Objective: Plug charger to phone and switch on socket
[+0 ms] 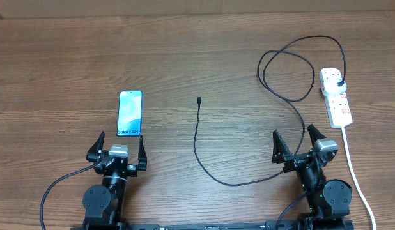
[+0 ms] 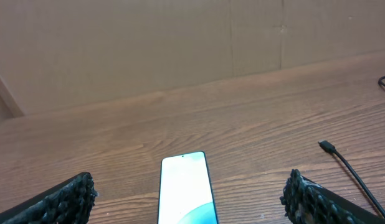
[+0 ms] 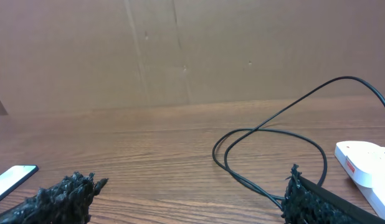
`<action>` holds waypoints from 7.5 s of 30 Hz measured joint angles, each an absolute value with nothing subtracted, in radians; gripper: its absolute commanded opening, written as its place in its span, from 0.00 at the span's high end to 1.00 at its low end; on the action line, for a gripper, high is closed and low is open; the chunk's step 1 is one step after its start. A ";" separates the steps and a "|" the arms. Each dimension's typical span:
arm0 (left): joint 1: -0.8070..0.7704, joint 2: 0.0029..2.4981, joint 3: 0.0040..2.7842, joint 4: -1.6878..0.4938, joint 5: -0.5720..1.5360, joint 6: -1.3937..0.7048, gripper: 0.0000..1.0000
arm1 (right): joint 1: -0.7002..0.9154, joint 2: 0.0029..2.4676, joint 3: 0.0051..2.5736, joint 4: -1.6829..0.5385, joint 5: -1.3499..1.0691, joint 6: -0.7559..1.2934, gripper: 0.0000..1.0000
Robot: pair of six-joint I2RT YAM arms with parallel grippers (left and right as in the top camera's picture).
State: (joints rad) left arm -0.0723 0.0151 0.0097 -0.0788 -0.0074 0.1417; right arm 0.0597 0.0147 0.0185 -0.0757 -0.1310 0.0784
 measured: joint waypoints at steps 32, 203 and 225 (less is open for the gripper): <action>-0.072 0.182 0.197 -0.122 0.026 0.134 0.00 | 0.060 0.015 0.019 -0.076 -0.131 0.078 0.00; -0.210 2.070 1.413 -0.974 0.040 -0.603 0.00 | 0.060 0.015 0.019 -0.076 -0.131 0.078 0.00; -0.215 2.001 1.289 -0.840 0.005 -0.541 0.12 | 0.060 0.015 0.019 -0.076 -0.131 0.078 0.00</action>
